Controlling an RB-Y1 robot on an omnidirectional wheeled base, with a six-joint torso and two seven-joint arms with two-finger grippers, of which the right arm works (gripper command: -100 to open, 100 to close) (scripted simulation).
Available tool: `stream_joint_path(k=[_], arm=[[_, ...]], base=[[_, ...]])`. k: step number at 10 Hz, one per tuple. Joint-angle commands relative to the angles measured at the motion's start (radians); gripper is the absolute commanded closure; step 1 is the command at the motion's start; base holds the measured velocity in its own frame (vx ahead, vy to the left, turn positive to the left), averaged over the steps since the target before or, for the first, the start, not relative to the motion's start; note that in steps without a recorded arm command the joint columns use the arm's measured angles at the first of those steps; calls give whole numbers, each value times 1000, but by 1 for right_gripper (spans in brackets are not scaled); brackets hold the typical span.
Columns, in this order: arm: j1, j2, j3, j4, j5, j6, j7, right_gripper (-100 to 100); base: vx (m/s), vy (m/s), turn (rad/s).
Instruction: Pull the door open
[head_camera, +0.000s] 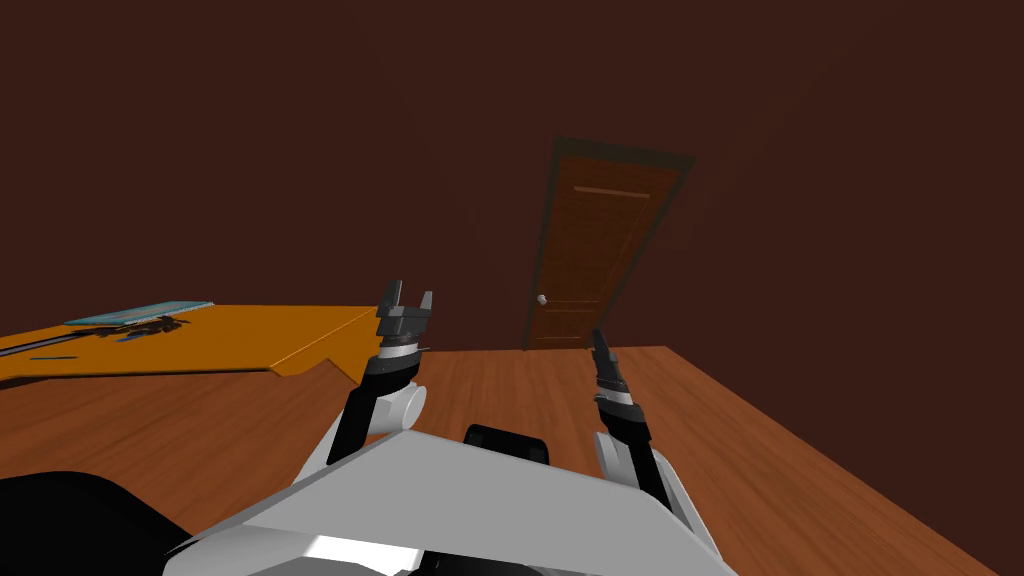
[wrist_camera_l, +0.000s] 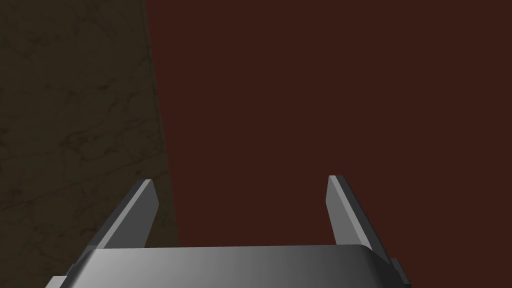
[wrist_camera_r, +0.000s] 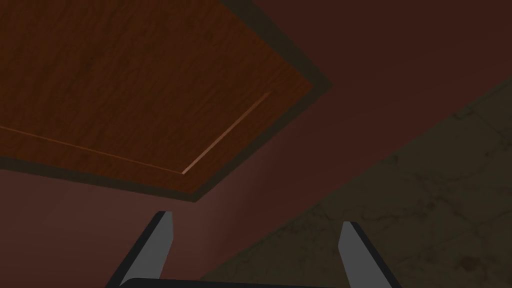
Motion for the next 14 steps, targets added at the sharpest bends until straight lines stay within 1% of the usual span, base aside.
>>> stream_joint_path(k=[1,4,12,13,14], arm=[[-18,-4,-4,39,11,-8,28,-100],[-47,-12,-12,117,31,-28,76,-100],[-133,-35,-38,344,88,-87,218,-100],[-133,-35,-38,348,88,-87,218,-100],[-144,-38,-42,378,96,-95,236,-100]], base=[[107,5,-3],[101,6,-3],[100,5,-3],[71,6,-2],[38,0,-2]])
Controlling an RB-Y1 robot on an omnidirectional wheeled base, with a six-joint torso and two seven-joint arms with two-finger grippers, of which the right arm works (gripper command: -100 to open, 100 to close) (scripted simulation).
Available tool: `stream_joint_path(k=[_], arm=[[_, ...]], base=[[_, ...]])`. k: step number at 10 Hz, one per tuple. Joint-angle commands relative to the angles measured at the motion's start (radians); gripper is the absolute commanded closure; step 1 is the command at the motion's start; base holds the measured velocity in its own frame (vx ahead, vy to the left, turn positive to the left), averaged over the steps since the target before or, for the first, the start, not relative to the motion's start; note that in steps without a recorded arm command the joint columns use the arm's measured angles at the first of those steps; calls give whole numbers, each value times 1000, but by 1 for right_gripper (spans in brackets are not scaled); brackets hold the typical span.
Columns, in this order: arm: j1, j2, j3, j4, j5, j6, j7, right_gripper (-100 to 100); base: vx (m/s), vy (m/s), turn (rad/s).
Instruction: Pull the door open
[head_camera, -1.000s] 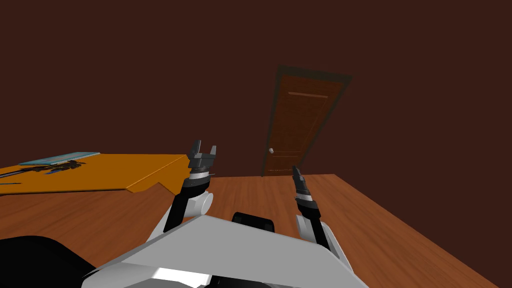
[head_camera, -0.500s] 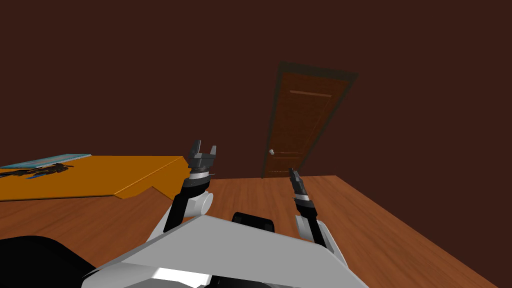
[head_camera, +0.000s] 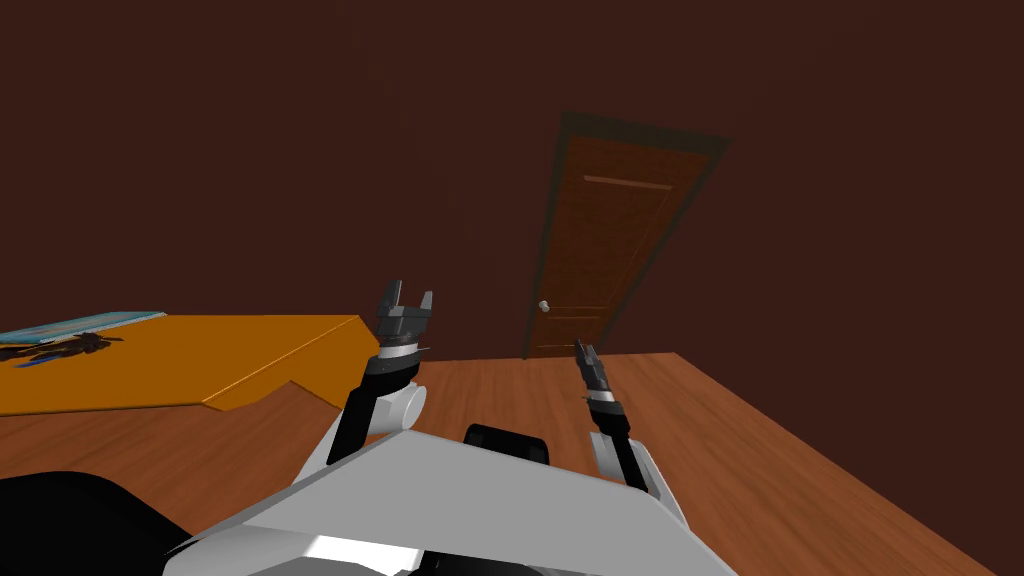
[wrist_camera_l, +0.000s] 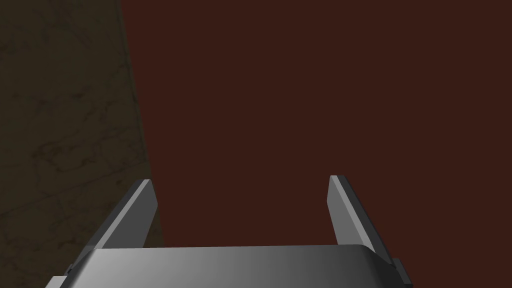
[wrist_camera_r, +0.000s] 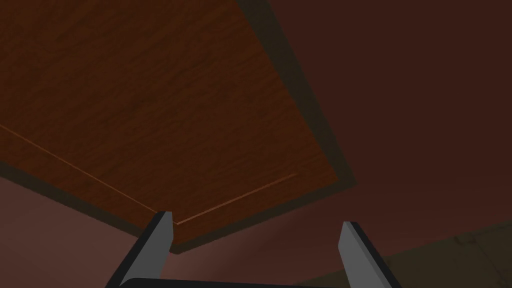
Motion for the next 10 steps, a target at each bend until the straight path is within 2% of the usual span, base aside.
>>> stream_joint_path(k=[1,10], arm=[[-21,-4,-6,49,11,-11,30,-100],[-123,-27,-36,322,80,-81,198,-100]], base=[[72,6,-3],[100,3,-3]])
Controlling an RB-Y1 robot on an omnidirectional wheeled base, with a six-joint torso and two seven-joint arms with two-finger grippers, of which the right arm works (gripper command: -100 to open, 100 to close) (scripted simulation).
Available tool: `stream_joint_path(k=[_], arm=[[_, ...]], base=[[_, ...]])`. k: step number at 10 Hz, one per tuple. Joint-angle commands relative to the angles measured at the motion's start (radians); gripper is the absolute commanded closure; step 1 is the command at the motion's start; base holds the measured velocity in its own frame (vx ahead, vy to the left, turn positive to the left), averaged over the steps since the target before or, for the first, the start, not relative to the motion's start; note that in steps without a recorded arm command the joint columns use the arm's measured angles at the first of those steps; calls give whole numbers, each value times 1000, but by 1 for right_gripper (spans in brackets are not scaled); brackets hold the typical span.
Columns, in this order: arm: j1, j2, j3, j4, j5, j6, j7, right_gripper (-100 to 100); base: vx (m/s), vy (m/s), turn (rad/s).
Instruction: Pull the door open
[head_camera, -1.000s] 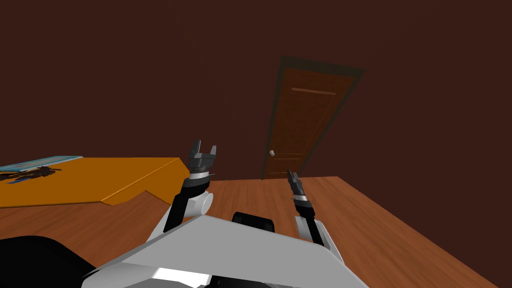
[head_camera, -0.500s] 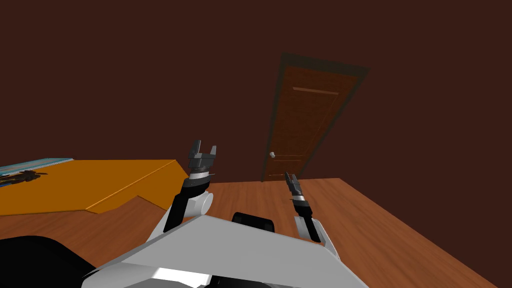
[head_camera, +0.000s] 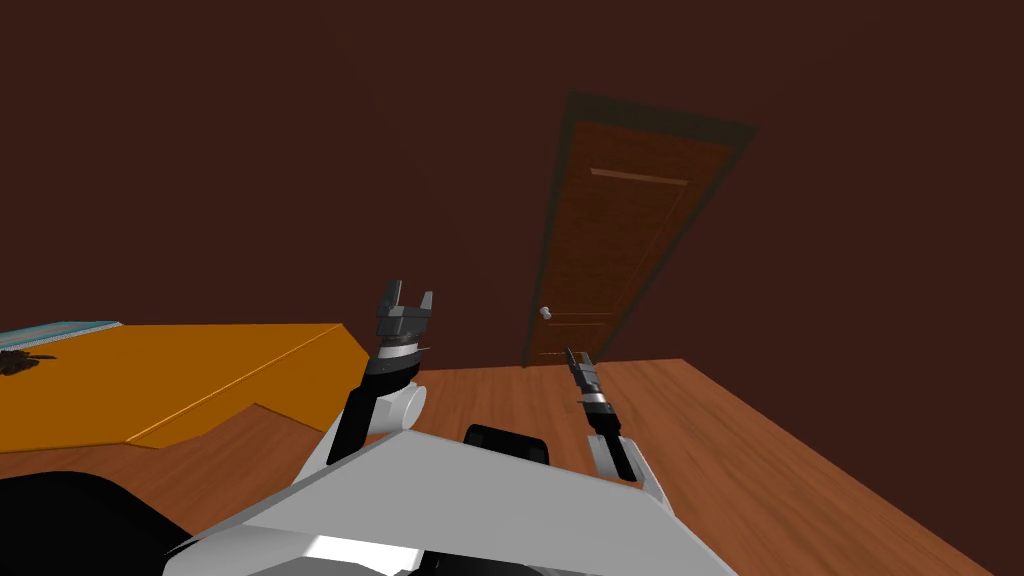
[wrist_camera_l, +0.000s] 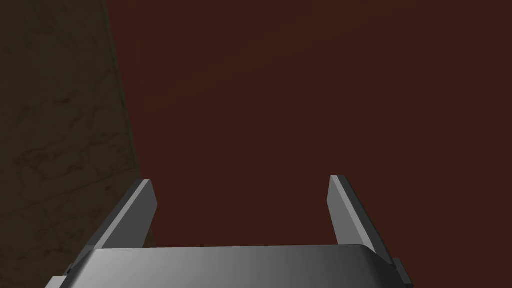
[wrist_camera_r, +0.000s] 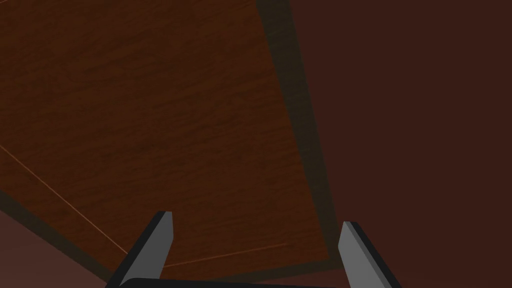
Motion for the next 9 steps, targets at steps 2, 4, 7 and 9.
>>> stream_joint_path(k=[2,4,7,9], arm=[[-30,-8,-10,76,19,-21,48,-100],[-51,-13,-16,134,33,-36,83,-100],[-82,-19,-25,222,54,-58,135,-100],[-101,-23,-31,273,67,-71,166,-100]], base=[[99,4,-4],[98,10,-3],[99,8,-4],[108,-1,-2]])
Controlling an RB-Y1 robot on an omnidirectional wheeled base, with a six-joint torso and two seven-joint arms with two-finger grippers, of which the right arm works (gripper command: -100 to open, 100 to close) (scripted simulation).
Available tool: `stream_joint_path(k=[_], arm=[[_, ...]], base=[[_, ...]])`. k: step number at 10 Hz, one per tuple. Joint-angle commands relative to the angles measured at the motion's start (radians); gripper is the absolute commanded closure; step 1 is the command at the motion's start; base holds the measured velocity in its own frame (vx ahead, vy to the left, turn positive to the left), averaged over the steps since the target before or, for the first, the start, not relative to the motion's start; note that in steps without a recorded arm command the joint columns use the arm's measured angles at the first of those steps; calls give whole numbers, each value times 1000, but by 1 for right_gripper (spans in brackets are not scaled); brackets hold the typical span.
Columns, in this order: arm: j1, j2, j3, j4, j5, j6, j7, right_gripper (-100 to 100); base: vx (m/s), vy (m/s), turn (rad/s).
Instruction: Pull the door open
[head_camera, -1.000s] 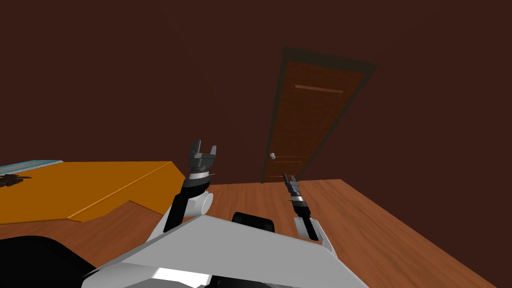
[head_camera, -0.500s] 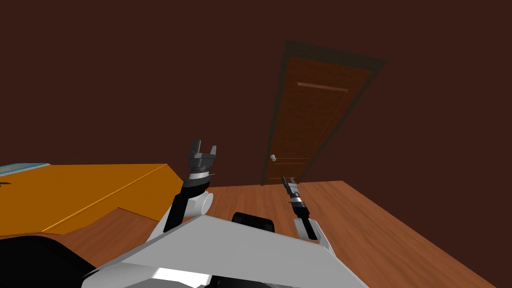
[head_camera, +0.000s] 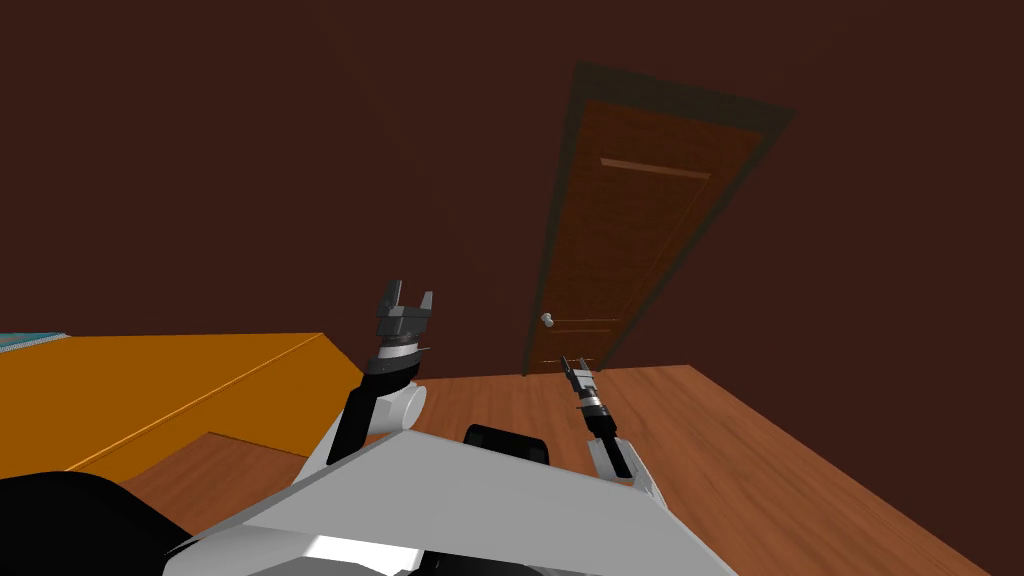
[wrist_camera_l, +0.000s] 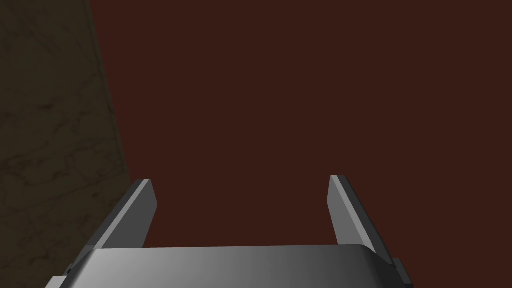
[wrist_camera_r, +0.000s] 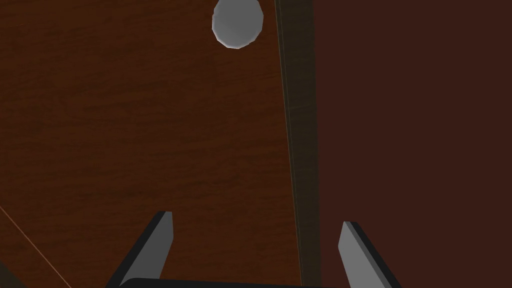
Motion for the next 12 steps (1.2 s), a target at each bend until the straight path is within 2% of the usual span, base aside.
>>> stream_joint_path(k=[1,8,9,12], arm=[[-10,-3,-3,34,11,-8,26,-100],[-68,-13,-21,190,50,-48,122,-100],[-81,-16,-25,224,59,-57,143,-100],[-103,-19,-31,282,73,-72,179,-100]], base=[[102,5,-2],[98,2,-2],[134,10,-4],[111,5,-3]])
